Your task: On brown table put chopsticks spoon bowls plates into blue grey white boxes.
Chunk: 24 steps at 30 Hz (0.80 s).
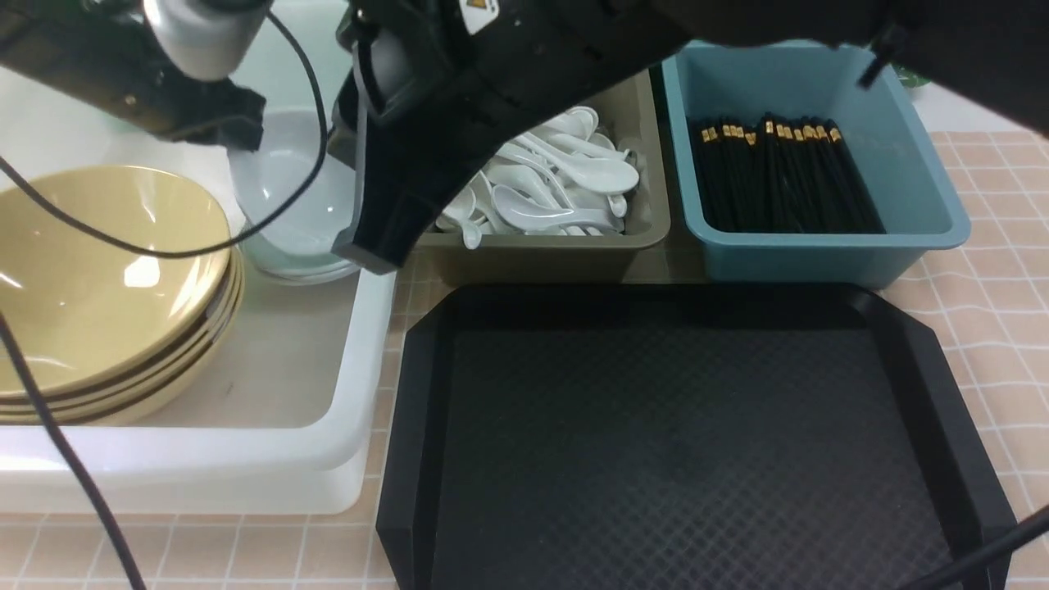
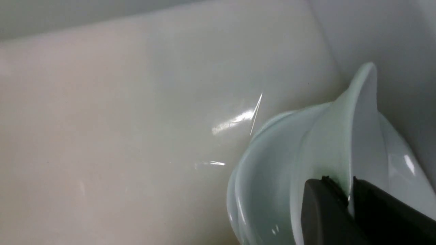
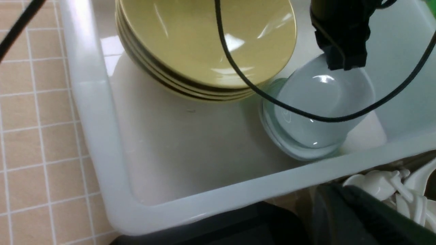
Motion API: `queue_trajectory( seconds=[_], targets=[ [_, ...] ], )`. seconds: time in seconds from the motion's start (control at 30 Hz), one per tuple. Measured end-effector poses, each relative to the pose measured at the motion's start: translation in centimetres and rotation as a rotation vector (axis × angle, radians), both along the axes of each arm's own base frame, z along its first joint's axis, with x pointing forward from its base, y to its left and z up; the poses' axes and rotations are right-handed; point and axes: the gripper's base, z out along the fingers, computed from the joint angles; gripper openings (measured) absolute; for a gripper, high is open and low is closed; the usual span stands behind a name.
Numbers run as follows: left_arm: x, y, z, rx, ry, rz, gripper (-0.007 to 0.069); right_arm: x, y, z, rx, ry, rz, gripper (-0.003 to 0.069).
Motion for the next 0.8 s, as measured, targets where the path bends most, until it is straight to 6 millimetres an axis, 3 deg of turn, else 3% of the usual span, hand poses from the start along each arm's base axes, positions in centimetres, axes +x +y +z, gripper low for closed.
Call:
queue_trajectory(
  seconds=[0.13,0.3,0.33,0.5,0.63,0.8],
  targets=[
    [0.2,0.1,-0.3,0.007,0.001,0.003,0.0048,0.3,-0.2,0.0,-0.001,-0.001,-0.009,0.0049],
    [0.1,0.2,-0.4,0.039,0.001,-0.012,0.0273,0.6,-0.4,0.1,-0.004,-0.006,-0.019,0.0049],
    [0.1,0.2,-0.4,0.039,0.001,-0.011,0.0283,0.6,-0.4,0.1,-0.004,-0.006,-0.019,0.0049],
    [0.3,-0.9,-0.4,0.053,-0.013,-0.04,0.0529,0.5,-0.6,-0.1,-0.023,0.008,-0.021,0.0049],
    [0.6,-1.6,0.2,0.058,-0.034,-0.057,0.0572,0.5,-0.6,-0.2,-0.036,0.018,-0.022,0.0049],
    [1.2,-3.2,3.7,0.058,-0.107,-0.106,0.0542,0.6,-0.8,-0.3,-0.062,0.004,-0.03,0.005]
  ],
)
